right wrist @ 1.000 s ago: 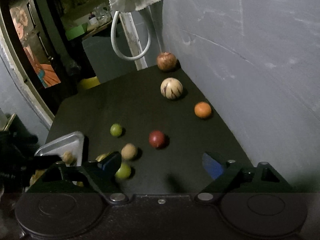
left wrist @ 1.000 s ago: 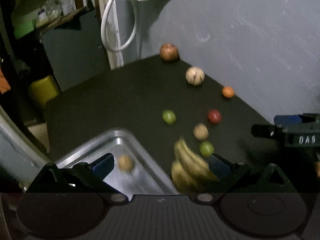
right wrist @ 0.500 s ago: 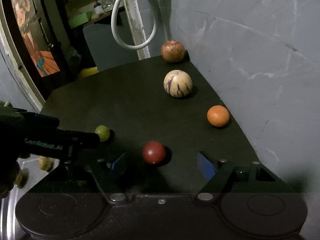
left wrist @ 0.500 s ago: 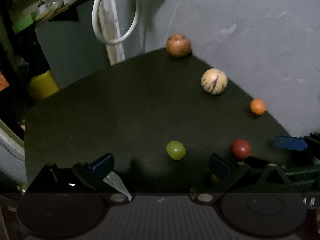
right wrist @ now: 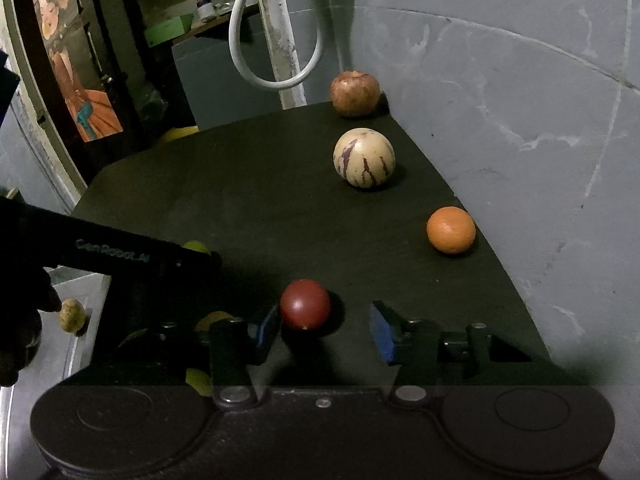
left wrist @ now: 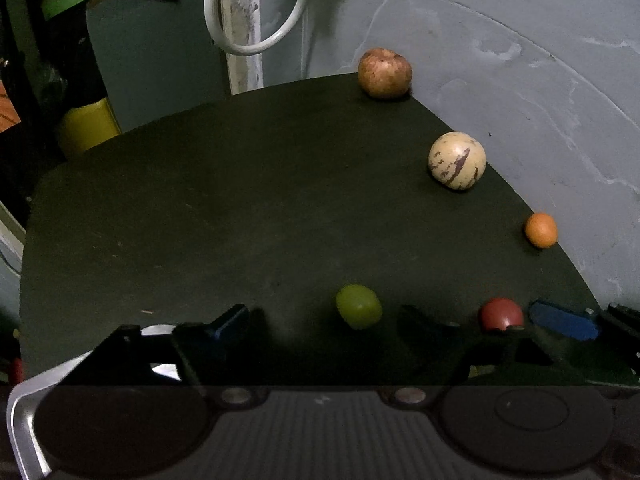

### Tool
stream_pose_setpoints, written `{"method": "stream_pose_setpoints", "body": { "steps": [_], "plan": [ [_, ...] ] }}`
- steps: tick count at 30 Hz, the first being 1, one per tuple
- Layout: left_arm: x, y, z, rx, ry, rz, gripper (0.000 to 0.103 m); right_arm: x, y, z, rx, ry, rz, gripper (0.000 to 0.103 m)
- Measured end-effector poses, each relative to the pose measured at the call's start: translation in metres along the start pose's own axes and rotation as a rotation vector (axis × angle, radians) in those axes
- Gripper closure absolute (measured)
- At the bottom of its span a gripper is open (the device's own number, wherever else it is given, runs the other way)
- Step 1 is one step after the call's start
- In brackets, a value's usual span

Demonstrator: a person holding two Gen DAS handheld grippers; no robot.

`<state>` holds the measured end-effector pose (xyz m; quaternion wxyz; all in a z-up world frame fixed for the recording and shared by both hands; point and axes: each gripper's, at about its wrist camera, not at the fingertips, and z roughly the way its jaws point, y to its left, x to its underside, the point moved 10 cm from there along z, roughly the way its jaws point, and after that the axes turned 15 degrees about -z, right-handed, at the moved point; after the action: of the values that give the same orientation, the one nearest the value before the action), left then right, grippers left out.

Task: Organize fruits
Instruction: 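Grasp the green fruit with the left tool while the right tool grasps the red fruit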

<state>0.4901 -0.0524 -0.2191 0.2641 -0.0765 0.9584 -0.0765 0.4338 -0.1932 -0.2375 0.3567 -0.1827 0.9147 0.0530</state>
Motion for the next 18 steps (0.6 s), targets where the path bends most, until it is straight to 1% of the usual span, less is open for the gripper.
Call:
{"method": "stream_pose_setpoints", "body": {
  "steps": [3,5,7,9,11,12,14,16,18],
  "plan": [
    [0.0,-0.002,0.002,0.008,0.004,-0.007,0.027,-0.001,0.003,0.0,-0.003,-0.005,-0.012,0.057],
    [0.0,-0.003,0.004,0.013,0.007,-0.011,0.036,-0.002,0.004,0.0,-0.002,-0.008,-0.019,0.062],
    [0.002,-0.004,0.005,0.017,0.011,-0.012,0.043,-0.002,0.006,0.0,-0.005,-0.008,-0.02,0.066],
    [0.002,-0.005,0.005,0.015,0.004,-0.008,0.046,-0.002,0.006,0.0,-0.008,-0.01,-0.016,0.07],
    [0.003,-0.007,0.005,0.022,0.005,-0.008,0.055,-0.002,0.007,-0.001,-0.01,-0.013,-0.015,0.073],
    [0.003,-0.009,0.005,0.025,0.006,-0.005,0.057,-0.002,0.007,-0.001,-0.007,-0.011,-0.015,0.073],
    [0.004,-0.012,0.005,0.038,0.01,0.0,0.07,-0.002,0.006,-0.002,-0.006,-0.01,-0.009,0.073],
    [0.004,-0.015,0.004,0.055,0.014,-0.007,0.076,-0.001,0.005,-0.005,-0.003,-0.012,-0.005,0.073],
    [0.004,-0.016,0.004,0.057,0.011,-0.01,0.077,-0.001,0.005,-0.01,0.003,-0.018,-0.005,0.073]
  ]
}}
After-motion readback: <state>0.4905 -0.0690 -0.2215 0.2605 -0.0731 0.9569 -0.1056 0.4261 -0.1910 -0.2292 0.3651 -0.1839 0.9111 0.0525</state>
